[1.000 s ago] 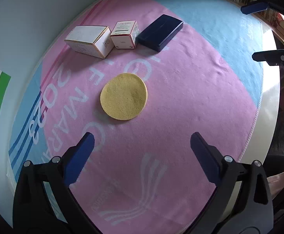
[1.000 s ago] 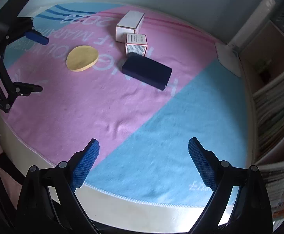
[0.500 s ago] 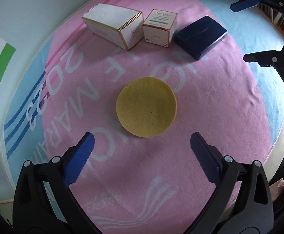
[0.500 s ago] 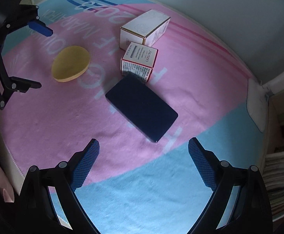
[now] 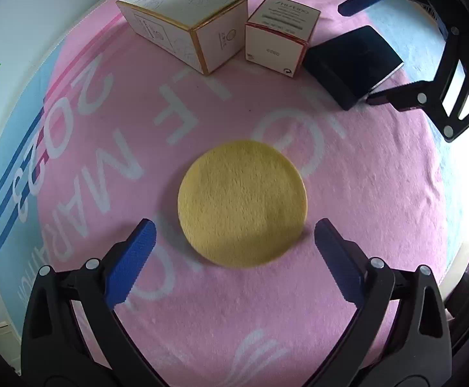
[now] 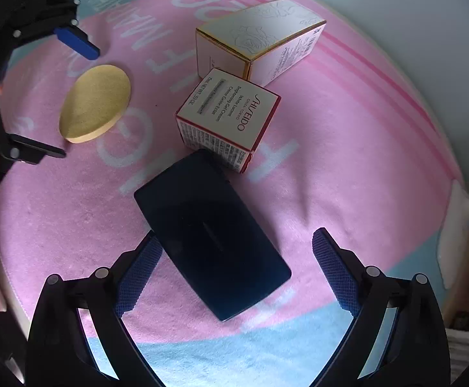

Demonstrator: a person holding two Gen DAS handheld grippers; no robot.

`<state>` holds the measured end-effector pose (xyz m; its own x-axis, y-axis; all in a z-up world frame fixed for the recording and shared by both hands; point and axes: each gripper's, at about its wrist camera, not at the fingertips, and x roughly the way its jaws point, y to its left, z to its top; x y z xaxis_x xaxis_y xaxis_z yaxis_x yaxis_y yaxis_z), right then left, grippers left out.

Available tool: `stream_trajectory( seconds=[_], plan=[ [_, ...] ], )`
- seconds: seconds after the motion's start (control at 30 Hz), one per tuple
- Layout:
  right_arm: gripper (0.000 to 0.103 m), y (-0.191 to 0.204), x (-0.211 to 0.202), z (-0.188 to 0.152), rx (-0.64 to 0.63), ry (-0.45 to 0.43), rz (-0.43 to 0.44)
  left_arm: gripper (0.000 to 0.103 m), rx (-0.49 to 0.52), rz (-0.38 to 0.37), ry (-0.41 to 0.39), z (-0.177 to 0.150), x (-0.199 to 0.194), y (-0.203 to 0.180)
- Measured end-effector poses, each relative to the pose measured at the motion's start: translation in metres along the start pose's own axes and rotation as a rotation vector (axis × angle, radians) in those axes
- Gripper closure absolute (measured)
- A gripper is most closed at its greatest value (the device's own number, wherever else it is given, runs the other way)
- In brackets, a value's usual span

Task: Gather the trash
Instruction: 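Grasp the yellow sponge with the left tool while the right tool grasps the navy box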

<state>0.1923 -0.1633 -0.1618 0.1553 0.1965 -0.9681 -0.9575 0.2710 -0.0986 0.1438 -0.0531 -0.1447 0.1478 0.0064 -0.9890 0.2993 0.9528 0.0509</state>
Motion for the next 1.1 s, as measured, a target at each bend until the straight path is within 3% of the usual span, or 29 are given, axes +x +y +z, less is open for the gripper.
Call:
stream_trajectory(
  seconds=[0.13,0.2,0.23,0.3,0.33,0.37,0.73,1.1],
  plan=[
    [0.010,-0.013,0.006,0.002,0.038,0.013,0.074,0.007,-0.024,-0.045,-0.011,0.009,0.005,0.009],
    [0.011,-0.018,0.006,0.002,0.063,0.007,0.097,0.015,-0.020,-0.069,-0.013,0.014,0.008,0.002],
    [0.015,-0.018,0.006,0.002,0.065,0.006,0.096,0.016,-0.011,-0.060,-0.014,0.013,0.006,-0.001],
    [0.032,-0.019,0.000,0.002,0.071,-0.012,0.093,0.030,0.004,-0.061,-0.022,0.015,0.003,-0.002],
    [0.042,-0.023,-0.001,-0.003,0.083,-0.014,0.095,0.030,0.005,-0.072,-0.019,0.016,0.002,-0.002],
    [0.044,-0.024,-0.003,-0.004,0.102,-0.010,0.105,0.030,0.002,-0.088,-0.020,0.017,0.001,-0.002],
    [0.047,0.001,-0.029,-0.026,0.185,-0.025,0.089,0.030,0.096,-0.063,-0.098,0.006,-0.034,-0.041],
    [0.049,0.046,-0.079,-0.062,0.289,-0.060,-0.015,0.029,0.215,-0.050,-0.175,-0.030,-0.065,-0.064]
  ],
)
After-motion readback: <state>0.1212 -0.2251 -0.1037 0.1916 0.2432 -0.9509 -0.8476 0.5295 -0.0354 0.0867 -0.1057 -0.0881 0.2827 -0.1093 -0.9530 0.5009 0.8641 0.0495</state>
